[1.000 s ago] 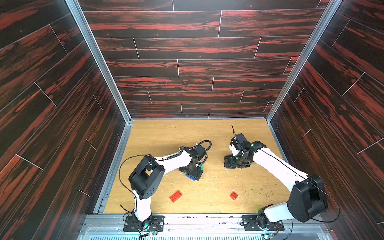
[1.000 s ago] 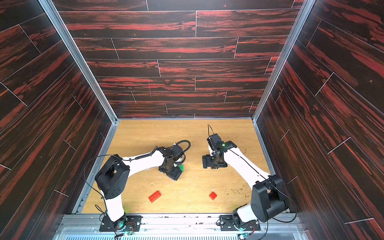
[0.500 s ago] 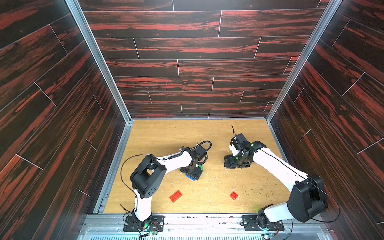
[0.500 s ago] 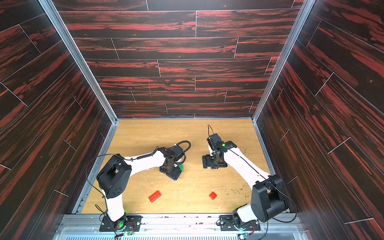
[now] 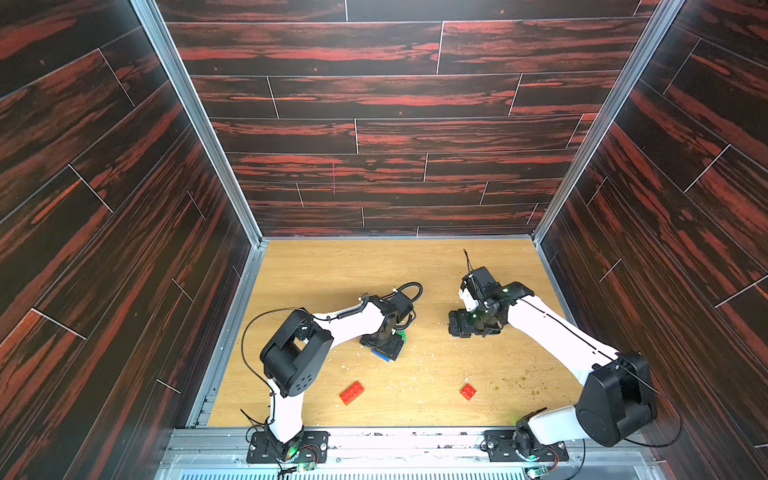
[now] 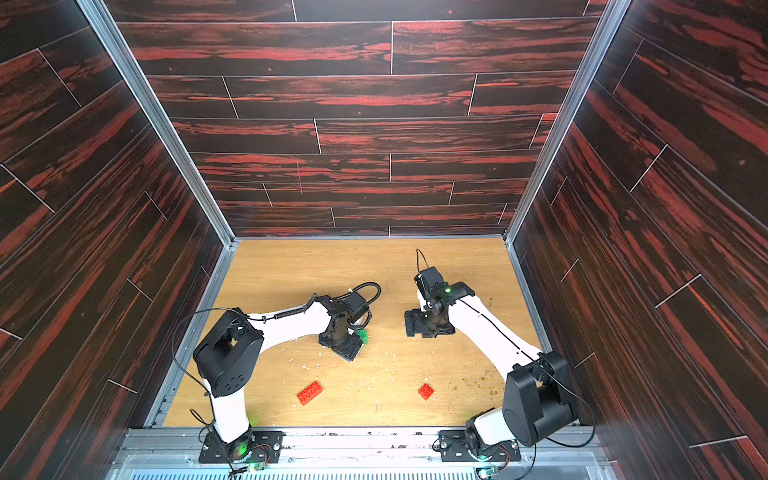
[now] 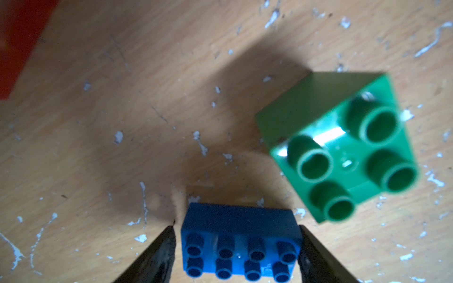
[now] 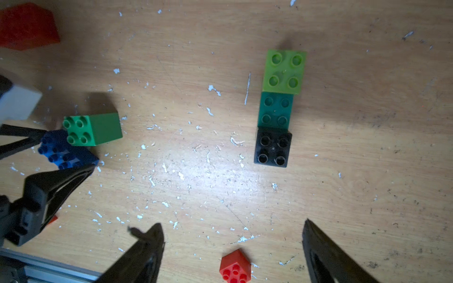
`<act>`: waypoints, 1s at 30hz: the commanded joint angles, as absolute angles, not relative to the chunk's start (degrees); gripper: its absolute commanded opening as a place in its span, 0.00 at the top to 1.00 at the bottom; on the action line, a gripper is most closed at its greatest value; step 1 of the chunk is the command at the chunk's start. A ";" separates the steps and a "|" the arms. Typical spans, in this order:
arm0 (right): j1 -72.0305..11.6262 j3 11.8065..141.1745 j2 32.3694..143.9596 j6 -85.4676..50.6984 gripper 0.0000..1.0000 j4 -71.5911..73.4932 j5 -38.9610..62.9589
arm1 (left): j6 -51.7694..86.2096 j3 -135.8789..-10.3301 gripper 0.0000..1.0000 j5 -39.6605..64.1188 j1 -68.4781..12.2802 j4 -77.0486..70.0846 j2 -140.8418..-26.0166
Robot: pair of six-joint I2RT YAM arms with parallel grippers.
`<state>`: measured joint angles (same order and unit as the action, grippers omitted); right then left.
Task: Assemble a carrot with lego
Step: Pick up the lego brick from the center of the board, then assemble the lego brick with the lego brick.
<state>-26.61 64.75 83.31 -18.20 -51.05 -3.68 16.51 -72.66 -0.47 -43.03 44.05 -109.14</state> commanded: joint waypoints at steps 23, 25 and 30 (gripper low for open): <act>-26.44 65.38 80.27 -20.32 0.11 -50.80 -0.99 | 32.77 -77.50 0.50 -4.17 -42.97 55.07 -100.72; -26.37 64.71 80.20 -21.14 0.11 -49.89 0.49 | 36.85 -79.65 0.52 -4.25 -42.97 56.17 -100.74; -24.59 61.23 78.51 -23.42 0.11 -45.33 8.04 | 45.65 -85.39 0.54 -1.44 -42.93 56.24 -103.08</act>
<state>-25.89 63.24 81.41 -21.28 -47.88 2.11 37.65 -82.41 -2.37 -43.03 53.58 -102.94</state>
